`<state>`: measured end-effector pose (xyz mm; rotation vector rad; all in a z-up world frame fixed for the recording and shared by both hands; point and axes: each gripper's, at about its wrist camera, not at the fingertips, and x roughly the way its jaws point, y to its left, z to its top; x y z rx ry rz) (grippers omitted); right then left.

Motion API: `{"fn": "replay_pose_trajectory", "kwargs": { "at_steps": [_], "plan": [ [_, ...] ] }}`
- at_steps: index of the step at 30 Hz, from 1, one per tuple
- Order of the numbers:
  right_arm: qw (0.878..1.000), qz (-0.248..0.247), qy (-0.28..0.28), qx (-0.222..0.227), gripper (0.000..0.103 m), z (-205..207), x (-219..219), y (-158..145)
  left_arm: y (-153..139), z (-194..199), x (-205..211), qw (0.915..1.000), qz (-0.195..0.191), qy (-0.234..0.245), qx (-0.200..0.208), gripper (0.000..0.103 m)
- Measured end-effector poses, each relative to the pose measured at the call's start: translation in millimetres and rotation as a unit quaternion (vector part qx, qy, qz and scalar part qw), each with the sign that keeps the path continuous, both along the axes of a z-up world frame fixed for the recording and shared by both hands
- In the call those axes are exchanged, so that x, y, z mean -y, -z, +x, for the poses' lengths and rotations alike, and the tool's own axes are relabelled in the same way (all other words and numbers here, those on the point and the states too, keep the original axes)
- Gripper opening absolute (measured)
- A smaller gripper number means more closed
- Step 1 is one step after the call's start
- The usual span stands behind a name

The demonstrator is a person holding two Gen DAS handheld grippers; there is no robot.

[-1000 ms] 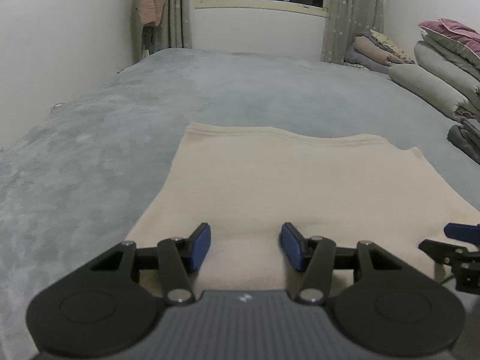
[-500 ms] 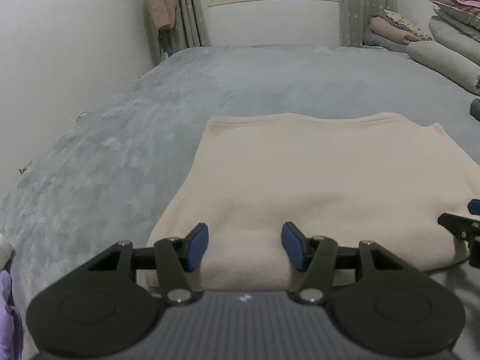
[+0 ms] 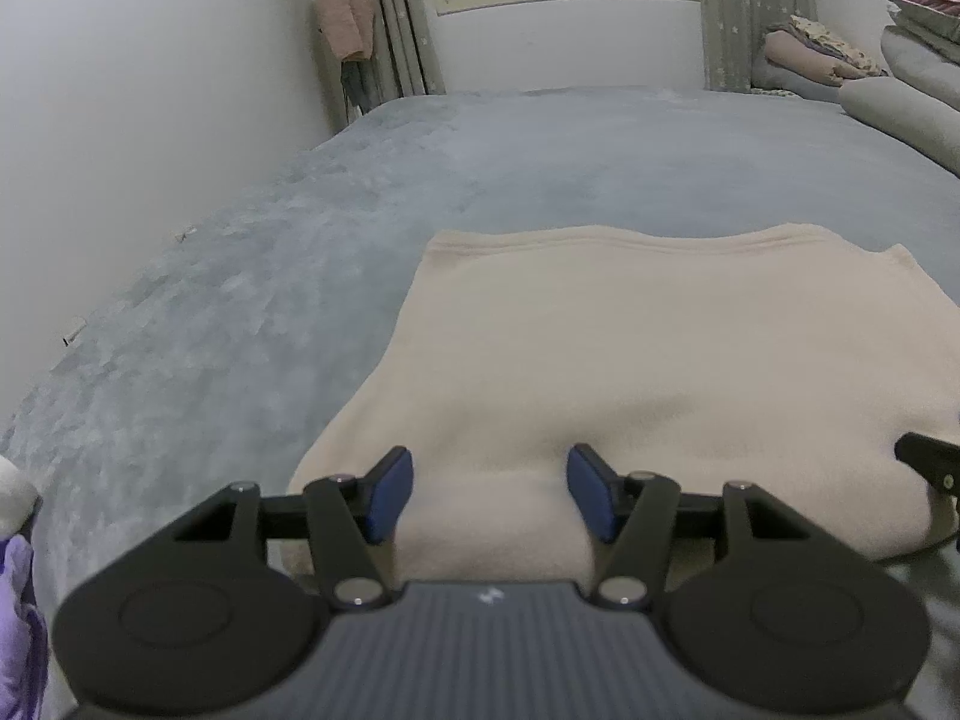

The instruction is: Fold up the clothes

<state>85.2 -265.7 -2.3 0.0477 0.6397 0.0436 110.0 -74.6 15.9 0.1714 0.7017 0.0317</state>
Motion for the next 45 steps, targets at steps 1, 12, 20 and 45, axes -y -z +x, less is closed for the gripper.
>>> {"fn": "replay_pose_trajectory", "kwargs": {
  "at_steps": [1,12,20,45],
  "plan": [
    [1.0,0.0,0.0,0.0,0.062,0.1,0.0,-0.2,0.1,-0.4,-0.2,1.0,0.0,0.001,0.001,0.056],
    [1.0,-0.006,0.004,-0.002,0.062,0.0,-1.5,-2.0,5.0,-2.1,-7.7,0.9998,-0.012,0.008,0.015,0.057],
    [1.0,-0.01,0.011,0.006,0.063,-3.5,-5.2,-0.1,6.1,-1.3,-14.1,0.9995,-0.022,0.014,0.019,0.057],
    [0.999,-0.03,0.016,0.019,0.064,-5.7,-10.4,0.1,11.9,-5.1,-11.6,0.9989,-0.025,0.015,0.037,0.058]
  ]
}}
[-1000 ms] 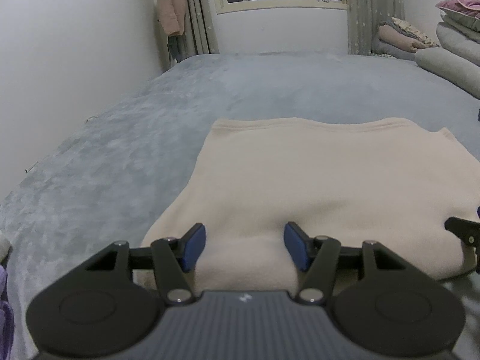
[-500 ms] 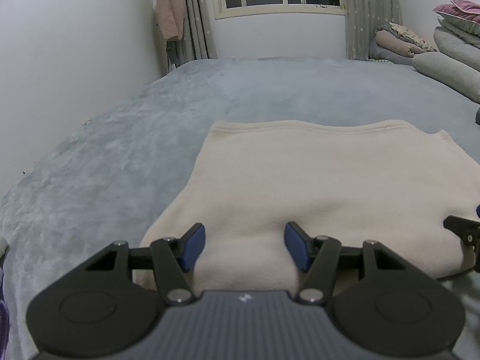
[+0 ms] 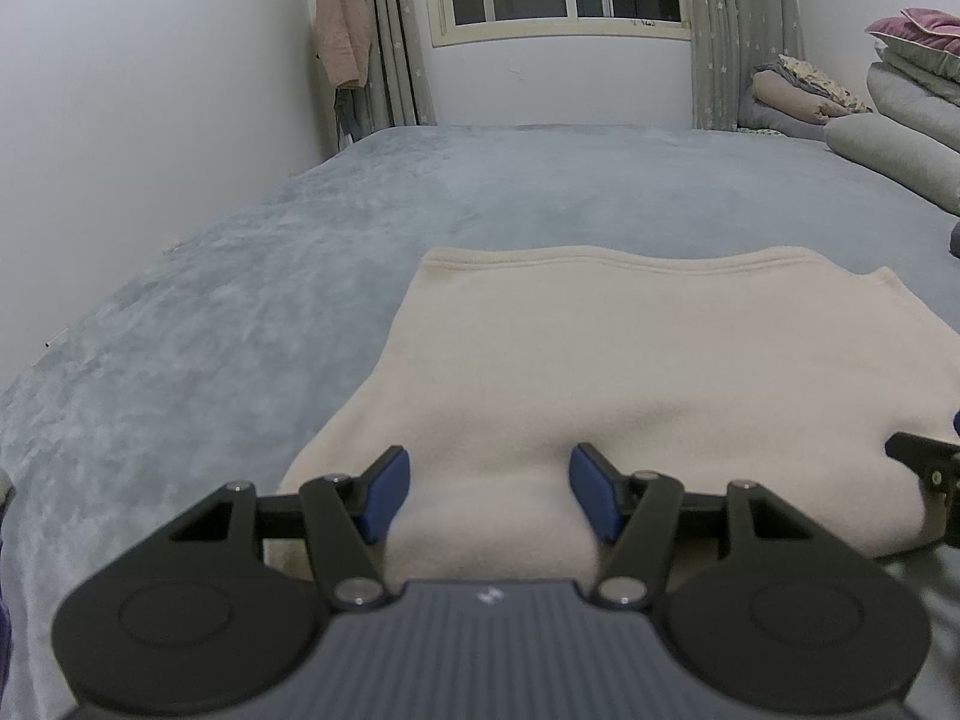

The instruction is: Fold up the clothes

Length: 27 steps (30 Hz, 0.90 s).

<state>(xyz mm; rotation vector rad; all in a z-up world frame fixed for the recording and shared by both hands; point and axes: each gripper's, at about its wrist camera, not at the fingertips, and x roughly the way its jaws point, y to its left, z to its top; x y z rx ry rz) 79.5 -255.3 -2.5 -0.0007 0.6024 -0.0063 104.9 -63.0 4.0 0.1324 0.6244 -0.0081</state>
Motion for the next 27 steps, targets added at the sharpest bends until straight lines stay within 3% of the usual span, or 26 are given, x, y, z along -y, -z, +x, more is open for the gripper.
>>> {"fn": "replay_pose_trajectory", "kwargs": {
  "at_steps": [8,12,17,23,27],
  "plan": [
    [1.0,-0.017,0.005,-0.003,0.064,1.6,-4.2,-2.9,-5.2,-2.8,0.4,1.0,0.0,0.001,0.005,0.058],
    [0.999,-0.034,0.015,-0.004,0.064,2.3,-11.4,-12.5,-19.3,-11.1,-0.7,0.9997,-0.015,0.012,0.014,0.063],
    [0.999,0.039,-0.014,0.023,0.064,-2.3,-11.0,-31.1,-36.7,-19.7,-4.7,0.9975,-0.055,0.028,0.035,0.069],
    [0.998,0.036,-0.048,0.007,0.06,3.7,-28.5,-18.0,-9.3,-6.1,-11.7,0.9985,-0.047,0.025,0.011,0.07],
    [0.998,0.026,-0.049,0.005,0.061,5.9,-31.9,-11.7,-5.1,1.6,-20.7,0.9974,-0.068,0.024,0.003,0.073]
  ]
}}
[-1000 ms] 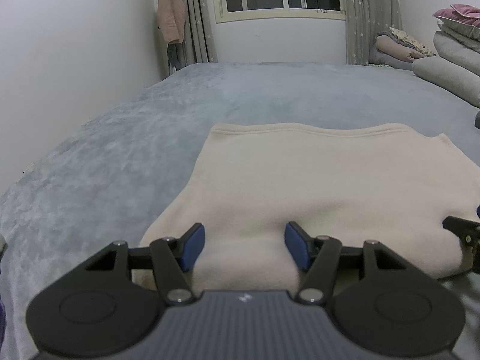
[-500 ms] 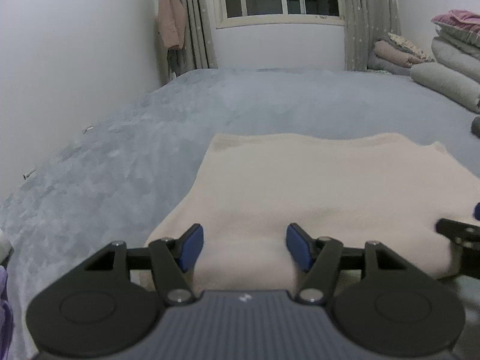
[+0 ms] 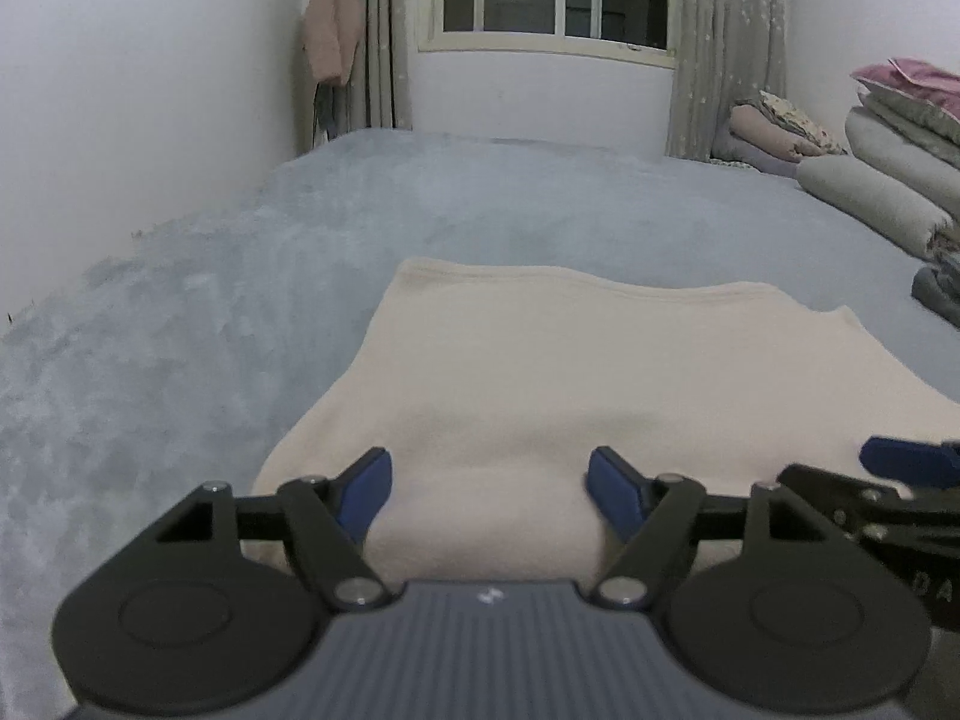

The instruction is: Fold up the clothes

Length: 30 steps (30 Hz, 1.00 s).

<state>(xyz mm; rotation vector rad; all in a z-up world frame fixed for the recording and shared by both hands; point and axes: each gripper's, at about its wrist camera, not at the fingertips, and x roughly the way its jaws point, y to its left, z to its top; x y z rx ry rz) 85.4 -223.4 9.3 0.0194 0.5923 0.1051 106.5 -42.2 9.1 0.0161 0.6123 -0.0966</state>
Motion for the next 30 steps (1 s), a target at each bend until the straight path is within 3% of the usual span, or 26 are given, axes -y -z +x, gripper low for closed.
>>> {"fn": "replay_pose_trajectory", "kwargs": {
  "at_steps": [12,18,30],
  "plan": [
    [1.0,0.013,0.007,-0.021,0.06,-4.1,24.9,-2.8,-0.2,3.7,-9.3,1.0,0.001,0.006,-0.003,0.073],
    [1.0,-0.013,0.01,-0.019,0.061,-6.1,18.1,-2.9,-0.7,3.5,-4.9,0.9999,0.009,0.005,-0.001,0.073],
    [1.0,-0.014,0.009,-0.02,0.061,-3.4,21.7,-3.4,-2.0,4.7,-8.9,1.0,0.004,0.006,-0.004,0.073]
  ]
}}
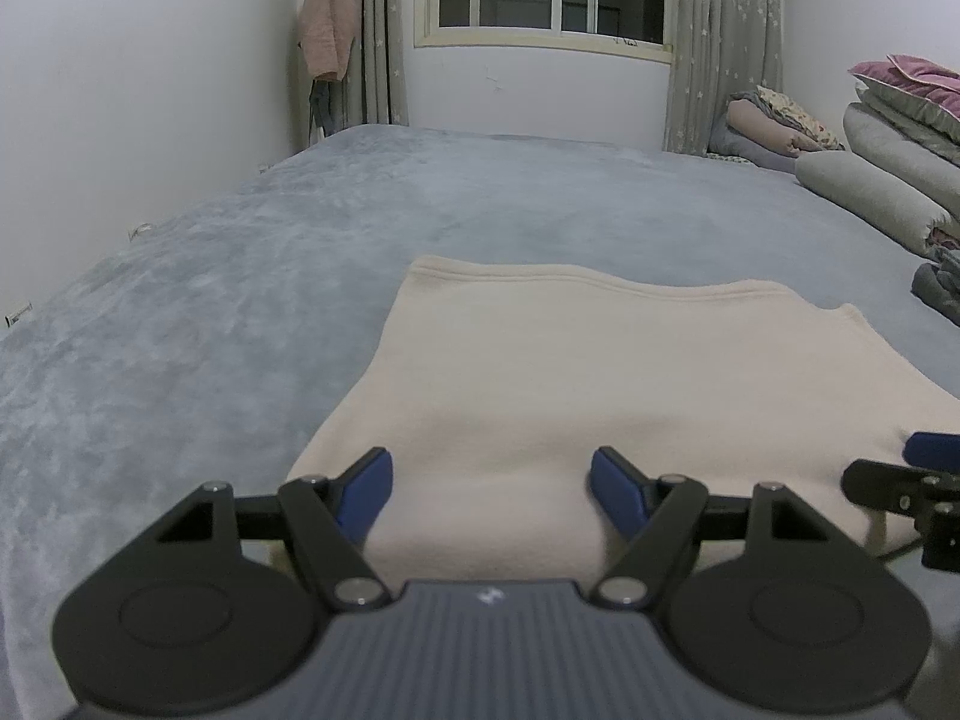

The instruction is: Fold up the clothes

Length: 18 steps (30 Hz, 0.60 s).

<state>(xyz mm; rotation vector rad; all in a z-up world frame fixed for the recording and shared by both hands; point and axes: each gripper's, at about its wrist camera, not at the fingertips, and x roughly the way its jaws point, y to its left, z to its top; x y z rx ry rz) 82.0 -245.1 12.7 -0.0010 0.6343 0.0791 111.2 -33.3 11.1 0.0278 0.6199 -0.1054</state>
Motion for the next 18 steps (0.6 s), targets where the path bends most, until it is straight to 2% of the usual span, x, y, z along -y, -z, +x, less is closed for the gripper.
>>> {"fn": "replay_pose_trajectory", "kwargs": {
  "at_steps": [4,10,15,18],
  "plan": [
    [1.0,0.0,-0.003,-0.001,0.061,-0.7,2.4,-1.6,-6.4,1.0,-11.0,0.9997,-0.022,-0.01,-0.001,0.07],
    [0.998,0.066,0.009,-0.006,0.061,-1.4,31.3,-9.3,-12.0,3.4,-32.1,0.9972,-0.073,-0.016,-0.004,0.073],
    [0.995,0.075,0.06,-0.024,0.065,-1.5,57.4,-7.0,-0.3,5.1,-24.8,0.9995,-0.031,-0.007,0.003,0.076],
    [0.995,0.083,0.055,-0.027,0.065,-1.1,64.0,0.9,-1.8,6.7,-26.9,0.9993,-0.037,-0.008,-0.001,0.076]
  ]
}}
